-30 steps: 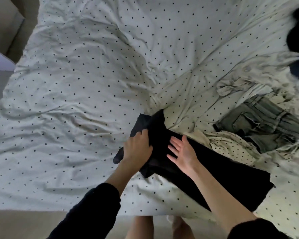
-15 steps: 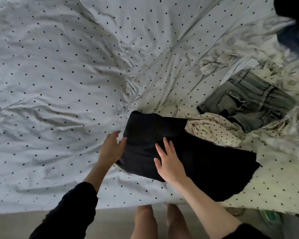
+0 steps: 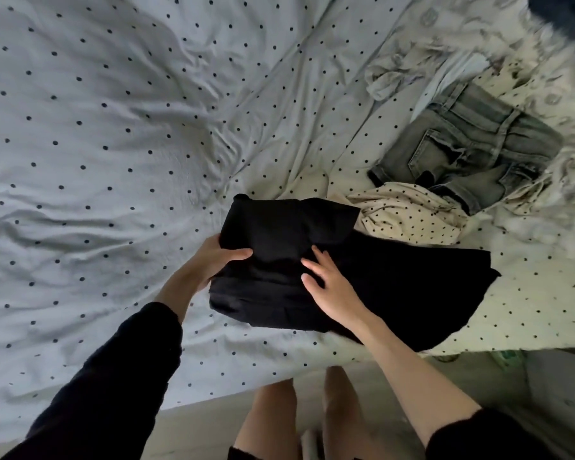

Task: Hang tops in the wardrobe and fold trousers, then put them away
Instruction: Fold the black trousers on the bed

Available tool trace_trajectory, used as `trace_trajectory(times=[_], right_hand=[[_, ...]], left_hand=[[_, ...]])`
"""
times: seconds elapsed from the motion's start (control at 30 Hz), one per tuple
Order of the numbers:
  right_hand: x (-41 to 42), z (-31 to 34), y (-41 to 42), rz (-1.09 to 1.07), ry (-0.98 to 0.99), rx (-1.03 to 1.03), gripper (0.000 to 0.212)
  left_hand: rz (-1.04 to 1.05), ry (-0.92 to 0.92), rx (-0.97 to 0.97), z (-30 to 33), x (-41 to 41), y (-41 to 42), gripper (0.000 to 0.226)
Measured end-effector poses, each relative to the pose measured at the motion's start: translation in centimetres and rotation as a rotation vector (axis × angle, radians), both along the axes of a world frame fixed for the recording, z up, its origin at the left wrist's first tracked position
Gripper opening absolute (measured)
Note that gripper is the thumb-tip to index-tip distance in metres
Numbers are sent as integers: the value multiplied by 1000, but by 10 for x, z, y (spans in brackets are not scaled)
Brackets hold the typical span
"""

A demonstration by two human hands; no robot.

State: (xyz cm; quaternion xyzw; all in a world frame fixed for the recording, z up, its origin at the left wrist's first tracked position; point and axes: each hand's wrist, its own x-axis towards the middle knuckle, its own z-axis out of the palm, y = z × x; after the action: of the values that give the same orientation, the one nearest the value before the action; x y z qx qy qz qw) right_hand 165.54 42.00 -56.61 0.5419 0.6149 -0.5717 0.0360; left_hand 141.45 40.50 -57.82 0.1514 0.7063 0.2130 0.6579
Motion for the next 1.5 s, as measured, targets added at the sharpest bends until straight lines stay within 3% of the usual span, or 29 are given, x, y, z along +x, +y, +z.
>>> trace_trajectory(times=[0.2, 0.37, 0.5, 0.63, 0.7, 0.77, 0.9, 0.97, 1.03, 1.17, 1.3, 1.4, 1.5], right_hand=[[33, 34, 9, -309, 107, -292, 45], [100, 65, 14, -649, 259, -453, 37], [179, 86, 20, -755, 403, -469, 40], [240, 89, 32, -815, 434, -481, 51], [260, 82, 36, -807, 349, -479, 53], [268, 71, 35, -739, 243, -454, 54], [266, 40, 24, -485, 72, -201, 77], [254, 27, 14, -410, -7, -92, 91], [244, 13, 8, -371, -85, -18, 92], [240, -12, 10, -321, -183, 20, 87], [246, -34, 16, -118, -354, 92, 80], [243, -35, 18, -87, -422, 122, 82], [245, -11, 4, -76, -477, 416, 86]], left_hand=[[-70, 239, 183, 50, 47, 2, 59], [-346, 434, 265, 104, 118, 21, 50], [-551, 563, 316, 129, 218, 25, 54], [-856, 447, 283, 107, 318, 12, 67], [-962, 381, 221, 90, 342, 4, 66], [-925, 401, 239, 79, 341, -4, 58], [-543, 586, 420, 69, 316, -19, 44], [-483, 651, 416, 63, 298, -25, 50], [-553, 650, 329, 53, 285, -30, 62], [-908, 738, 173, 25, 289, -41, 95], [-1056, 934, 181, -7, 301, -41, 106], [-1074, 982, 193, -18, 296, -36, 109], [-1085, 1041, 330, -9, 289, -40, 118]])
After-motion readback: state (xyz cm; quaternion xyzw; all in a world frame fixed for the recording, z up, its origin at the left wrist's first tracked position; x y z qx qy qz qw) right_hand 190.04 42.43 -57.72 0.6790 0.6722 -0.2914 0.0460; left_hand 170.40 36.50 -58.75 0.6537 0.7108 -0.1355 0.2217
